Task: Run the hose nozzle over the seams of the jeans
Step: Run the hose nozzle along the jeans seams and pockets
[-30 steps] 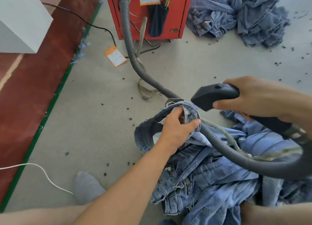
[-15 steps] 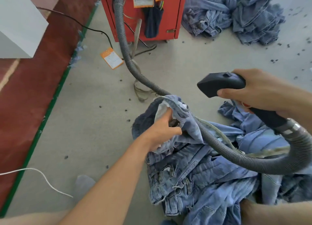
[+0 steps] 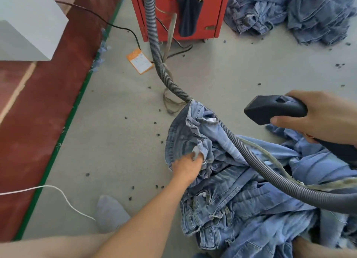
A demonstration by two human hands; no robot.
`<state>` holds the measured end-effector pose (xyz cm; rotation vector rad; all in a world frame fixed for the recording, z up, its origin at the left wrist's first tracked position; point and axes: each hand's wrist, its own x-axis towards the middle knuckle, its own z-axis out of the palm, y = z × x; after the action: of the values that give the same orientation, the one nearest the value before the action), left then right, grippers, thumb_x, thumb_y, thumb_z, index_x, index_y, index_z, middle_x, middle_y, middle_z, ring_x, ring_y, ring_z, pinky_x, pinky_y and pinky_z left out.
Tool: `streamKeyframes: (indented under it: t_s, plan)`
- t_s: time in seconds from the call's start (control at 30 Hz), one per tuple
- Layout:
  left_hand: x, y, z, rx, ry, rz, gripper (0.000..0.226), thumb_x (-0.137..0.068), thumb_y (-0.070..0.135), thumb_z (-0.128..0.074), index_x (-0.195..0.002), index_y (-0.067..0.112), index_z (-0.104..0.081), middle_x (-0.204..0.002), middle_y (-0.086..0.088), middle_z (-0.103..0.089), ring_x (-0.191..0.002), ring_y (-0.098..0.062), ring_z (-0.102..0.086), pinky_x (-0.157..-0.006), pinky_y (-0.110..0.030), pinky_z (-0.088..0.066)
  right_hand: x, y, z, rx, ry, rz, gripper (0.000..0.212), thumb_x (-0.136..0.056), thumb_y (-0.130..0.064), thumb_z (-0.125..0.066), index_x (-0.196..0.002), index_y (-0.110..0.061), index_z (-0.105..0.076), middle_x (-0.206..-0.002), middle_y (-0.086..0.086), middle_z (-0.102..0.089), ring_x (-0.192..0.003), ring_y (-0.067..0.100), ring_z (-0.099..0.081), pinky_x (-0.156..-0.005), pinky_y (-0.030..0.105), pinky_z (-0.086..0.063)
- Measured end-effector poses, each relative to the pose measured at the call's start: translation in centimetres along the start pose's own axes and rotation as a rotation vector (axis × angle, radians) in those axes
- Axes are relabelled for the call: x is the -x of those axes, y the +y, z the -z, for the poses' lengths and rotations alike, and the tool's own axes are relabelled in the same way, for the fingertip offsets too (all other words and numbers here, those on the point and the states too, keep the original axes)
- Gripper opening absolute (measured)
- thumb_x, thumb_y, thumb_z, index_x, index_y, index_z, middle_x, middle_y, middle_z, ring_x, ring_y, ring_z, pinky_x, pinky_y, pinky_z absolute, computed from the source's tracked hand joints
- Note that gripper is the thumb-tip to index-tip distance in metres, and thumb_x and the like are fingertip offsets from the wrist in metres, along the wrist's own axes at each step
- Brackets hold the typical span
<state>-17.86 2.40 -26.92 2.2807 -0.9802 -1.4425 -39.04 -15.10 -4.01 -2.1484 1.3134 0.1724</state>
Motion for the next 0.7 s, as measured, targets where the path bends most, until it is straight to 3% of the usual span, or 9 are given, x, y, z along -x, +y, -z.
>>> streamKeyframes:
  t_s: [0.1,0.17,0.2,0.27,0.33,0.4,0.5,0.57,0.7]
  plan:
    - [-0.2,0.6,-0.3,0.041,0.038,-0.051,0.085,-0.074,0.091,-0.001,-0.079,0.028,-0.058,-0.087,0.000,-0.065,-0.093,-0.026,-0.064,-0.097,-0.052,-0.048,-0.6,0.2,-0.7,0.058,-0.012,0.018,0.050,-0.060,-0.082,-0.060,-0.100,-0.052,-0.057,-0.065,-0.012,-0.070,-0.042,0.012,-0.064,-0.046,0.041,-0.056]
    - [-0.3,0.3,0.0,0.257,0.054,-0.070,0.092,-0.077,0.097,-0.004,-0.063,0.018,-0.050,-0.069,-0.007,-0.055,-0.071,-0.019,-0.059,-0.080,-0.045,-0.047,-0.9,0.0,-1.2,0.124,-0.018,0.037,0.039,-0.065,-0.079,-0.063,-0.098,-0.059,-0.054,-0.070,-0.024,-0.069,-0.049,0.004,-0.065,-0.050,0.034,-0.053]
    - [-0.3,0.0,0.2,0.334,0.035,-0.080,0.096,-0.079,0.098,-0.014,-0.073,0.012,-0.056,-0.078,-0.014,-0.061,-0.073,-0.016,-0.062,-0.079,-0.044,-0.048,-0.9,-0.2,-1.5,0.158,-0.020,0.045,0.032,-0.070,-0.074,-0.065,-0.096,-0.061,-0.052,-0.072,-0.029,-0.067,-0.052,-0.001,-0.064,-0.051,0.030,-0.050]
    - [-0.1,-0.7,1.0,0.314,-0.036,-0.154,0.074,-0.084,0.089,-0.042,-0.087,0.020,-0.070,-0.089,0.003,-0.074,-0.085,-0.008,-0.068,-0.083,-0.044,-0.055,-0.8,-0.5,-2.1,0.178,-0.043,0.045,0.024,-0.075,-0.067,-0.064,-0.093,-0.056,-0.053,-0.073,-0.032,-0.065,-0.057,-0.006,-0.063,-0.051,0.026,-0.046]
    - [-0.2,-0.8,1.7,0.334,-0.048,-0.170,0.043,-0.097,0.059,-0.058,-0.097,0.018,-0.071,-0.090,0.004,-0.074,-0.087,-0.016,-0.072,-0.091,-0.050,-0.058,-0.8,-0.5,-2.7,0.186,-0.074,0.050,0.023,-0.078,-0.064,-0.064,-0.091,-0.047,-0.056,-0.071,-0.017,-0.068,-0.061,-0.008,-0.062,-0.052,0.023,-0.044]
    - [0.0,-0.1,2.9,0.611,-0.120,-0.079,0.035,-0.107,0.039,-0.053,-0.111,0.009,-0.070,-0.103,-0.008,-0.078,-0.100,-0.027,-0.074,-0.099,-0.052,-0.057,-0.8,-0.7,-3.2,0.199,-0.098,0.071,0.023,-0.079,-0.062,-0.065,-0.090,-0.043,-0.056,-0.070,-0.010,-0.066,-0.064,-0.009,-0.062,-0.053,0.022,-0.043]
    - [1.1,1.2,5.0,0.984,-0.357,-0.001,0.052,-0.111,0.042,-0.040,-0.133,0.000,-0.063,-0.127,-0.025,-0.069,-0.122,-0.039,-0.065,-0.109,-0.054,-0.049,-0.9,-1.6,-3.5,0.196,-0.138,0.115,0.023,-0.081,-0.060,-0.066,-0.090,-0.041,-0.057,-0.073,-0.019,-0.067,-0.065,-0.007,-0.062,-0.054,0.022,-0.042]
    - [1.6,1.7,5.8,1.078,-0.448,-0.012,0.061,-0.111,0.048,-0.032,-0.140,0.001,-0.058,-0.136,-0.024,-0.064,-0.130,-0.039,-0.060,-0.115,-0.054,-0.042,-0.9,-2.2,-3.6,0.193,-0.154,0.129,0.024,-0.081,-0.061,-0.065,-0.092,-0.041,-0.057,-0.078,-0.033,-0.064,-0.063,-0.006,-0.062,-0.053,0.021,-0.042]
    - [2.6,2.9,5.6,1.119,-0.561,-0.071,0.066,-0.110,0.054,-0.024,-0.149,0.010,-0.052,-0.146,-0.019,-0.058,-0.137,-0.036,-0.054,-0.117,-0.052,-0.039,-0.8,-3.5,-4.9,0.223,-0.240,0.160,0.022,-0.083,-0.059,-0.068,-0.092,-0.041,-0.058,-0.075,-0.033,-0.064,-0.060,-0.006,-0.062,-0.052,0.020,-0.044]
